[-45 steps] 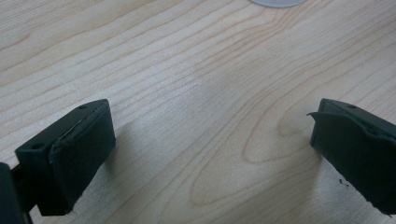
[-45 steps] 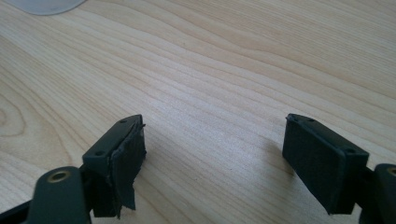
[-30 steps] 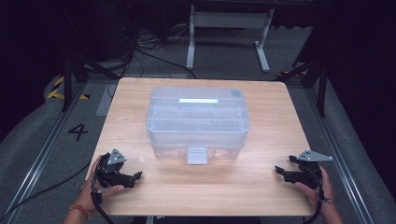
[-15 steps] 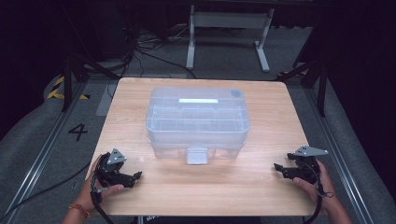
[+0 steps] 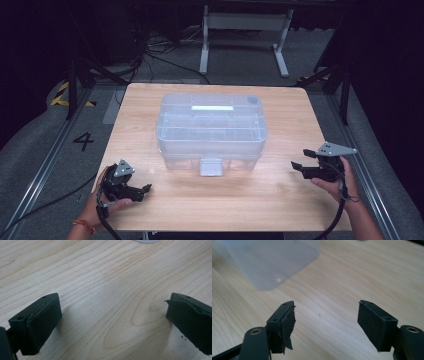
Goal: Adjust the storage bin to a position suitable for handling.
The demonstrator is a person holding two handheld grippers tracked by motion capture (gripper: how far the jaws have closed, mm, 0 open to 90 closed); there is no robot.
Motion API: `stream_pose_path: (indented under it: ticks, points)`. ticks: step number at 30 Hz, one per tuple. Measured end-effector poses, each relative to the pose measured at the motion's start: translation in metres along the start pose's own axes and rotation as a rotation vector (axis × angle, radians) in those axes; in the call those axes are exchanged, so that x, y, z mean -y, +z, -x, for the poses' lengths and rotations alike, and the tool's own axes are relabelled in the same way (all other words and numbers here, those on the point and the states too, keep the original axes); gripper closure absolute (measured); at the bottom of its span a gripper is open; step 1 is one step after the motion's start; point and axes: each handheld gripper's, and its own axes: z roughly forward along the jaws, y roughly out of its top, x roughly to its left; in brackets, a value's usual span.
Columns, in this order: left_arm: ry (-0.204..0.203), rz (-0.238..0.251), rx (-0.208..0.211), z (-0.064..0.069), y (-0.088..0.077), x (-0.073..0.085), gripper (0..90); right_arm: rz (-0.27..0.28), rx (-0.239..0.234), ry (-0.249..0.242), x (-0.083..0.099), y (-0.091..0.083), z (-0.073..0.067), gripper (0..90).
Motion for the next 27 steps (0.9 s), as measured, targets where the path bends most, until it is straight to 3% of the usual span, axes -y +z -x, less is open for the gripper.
stream_pose_path:
  ticks: [9, 14, 27]
  points:
    - [0.004, -0.001, -0.004, 0.000, 0.000, 0.000, 0.6, 0.080, 0.000, -0.066, -0.060, -0.007, -0.005, 32.4]
    - [-0.002, -0.001, -0.001, 0.000, 0.000, 0.000, 0.6, 0.106, -0.014, -0.061, -0.083, -0.006, -0.003, 32.5]
    - [0.004, -0.001, -0.004, 0.000, 0.000, 0.000, 0.6, 0.133, -0.019, -0.107, -0.128, 0.005, -0.006, 32.1]
